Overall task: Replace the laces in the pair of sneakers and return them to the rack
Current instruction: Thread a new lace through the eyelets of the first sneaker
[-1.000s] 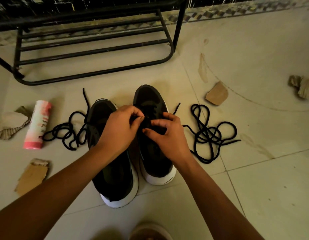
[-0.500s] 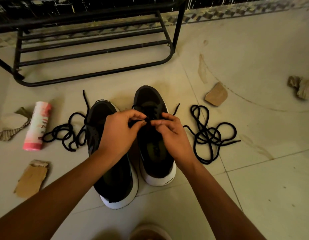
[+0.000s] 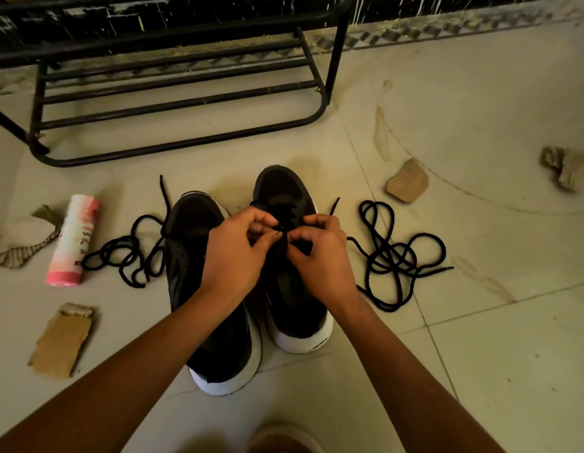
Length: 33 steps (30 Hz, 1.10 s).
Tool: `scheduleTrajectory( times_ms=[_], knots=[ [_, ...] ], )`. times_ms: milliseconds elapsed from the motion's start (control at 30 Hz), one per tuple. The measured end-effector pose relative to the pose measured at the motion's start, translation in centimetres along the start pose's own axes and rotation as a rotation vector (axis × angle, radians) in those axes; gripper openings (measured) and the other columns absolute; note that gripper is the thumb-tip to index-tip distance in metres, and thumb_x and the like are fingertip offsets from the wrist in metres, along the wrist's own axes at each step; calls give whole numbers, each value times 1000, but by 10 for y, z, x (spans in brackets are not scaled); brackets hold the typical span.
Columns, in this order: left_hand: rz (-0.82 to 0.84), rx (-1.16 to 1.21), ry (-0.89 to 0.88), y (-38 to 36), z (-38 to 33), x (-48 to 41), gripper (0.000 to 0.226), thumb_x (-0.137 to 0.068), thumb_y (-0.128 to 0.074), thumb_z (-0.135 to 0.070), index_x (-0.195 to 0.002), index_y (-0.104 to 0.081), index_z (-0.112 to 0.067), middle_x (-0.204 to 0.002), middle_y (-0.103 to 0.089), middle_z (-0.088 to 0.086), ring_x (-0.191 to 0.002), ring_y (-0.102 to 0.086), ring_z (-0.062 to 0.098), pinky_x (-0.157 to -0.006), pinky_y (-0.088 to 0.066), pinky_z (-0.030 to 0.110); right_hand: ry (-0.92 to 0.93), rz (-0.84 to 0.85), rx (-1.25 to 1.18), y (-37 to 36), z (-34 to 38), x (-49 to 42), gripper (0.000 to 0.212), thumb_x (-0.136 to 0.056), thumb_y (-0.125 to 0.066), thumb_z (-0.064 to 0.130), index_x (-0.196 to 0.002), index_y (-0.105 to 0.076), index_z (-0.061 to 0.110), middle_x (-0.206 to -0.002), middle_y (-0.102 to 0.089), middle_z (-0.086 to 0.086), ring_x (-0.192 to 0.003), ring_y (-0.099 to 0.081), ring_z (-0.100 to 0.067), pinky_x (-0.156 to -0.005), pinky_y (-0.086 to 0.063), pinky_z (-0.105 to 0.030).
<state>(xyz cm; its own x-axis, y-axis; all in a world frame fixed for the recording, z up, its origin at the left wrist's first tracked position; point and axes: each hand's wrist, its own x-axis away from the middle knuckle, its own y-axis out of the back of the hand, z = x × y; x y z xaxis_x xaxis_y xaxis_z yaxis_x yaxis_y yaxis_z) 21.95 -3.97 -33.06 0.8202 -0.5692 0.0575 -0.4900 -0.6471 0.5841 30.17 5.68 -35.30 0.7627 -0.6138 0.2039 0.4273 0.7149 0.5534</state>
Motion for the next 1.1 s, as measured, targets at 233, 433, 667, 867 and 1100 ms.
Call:
scheduleTrajectory(
  times_ms=[233, 433, 667, 867, 1100],
  knots=[
    [-96, -642, -360, 11, 4, 8, 21, -75, -53, -48, -78, -55, -27, -89, -51, -5, -91, -45, 16, -82, -21, 33, 73, -85, -146, 3, 0, 4, 10, -84, -65, 11, -84, -63, 20, -112, -43, 4, -108, -48, -6, -90, -37, -7],
    [104, -571, -212, 7, -4, 14, 20, -80, -54, -32, -65, -49, -21, -54, -54, -4, -55, -55, 18, -66, -40, 29, 44, -142, -420, 10, -3, 3, 10, -92, -55, 9, -94, -65, 9, -97, -66, 1, -89, -62, -1, -81, -50, -18],
    [118, -520, -40, 10, -9, 9, 25, -80, -56, -28, -60, -44, -19, -60, -53, -1, -59, -52, 15, -54, -38, 26, -349, -466, -1551, 72, -17, -11, 25, -92, -39, 3, -69, -45, 11, -49, -57, 1, -52, -55, -11, -54, -49, -18],
    [130, -451, 10, 6, -9, 11, 23, -79, -58, -28, -62, -51, -15, -62, -58, 2, -60, -55, 16, -59, -45, 29, -495, -1058, -1212, 154, -85, -13, 30, -95, -27, 9, -68, -29, 19, -35, -27, 10, -32, -21, -9, -39, -17, -16],
    [229, -574, -60, 6, -14, 8, 34, -85, -57, -44, -63, -46, -20, -62, -55, -1, -59, -55, 16, -59, -47, 30, 96, -386, 77, 59, -37, 1, 35, -82, -70, 19, -117, -63, 16, -121, -50, -2, -112, -47, -12, -99, -35, -21]
  ],
)
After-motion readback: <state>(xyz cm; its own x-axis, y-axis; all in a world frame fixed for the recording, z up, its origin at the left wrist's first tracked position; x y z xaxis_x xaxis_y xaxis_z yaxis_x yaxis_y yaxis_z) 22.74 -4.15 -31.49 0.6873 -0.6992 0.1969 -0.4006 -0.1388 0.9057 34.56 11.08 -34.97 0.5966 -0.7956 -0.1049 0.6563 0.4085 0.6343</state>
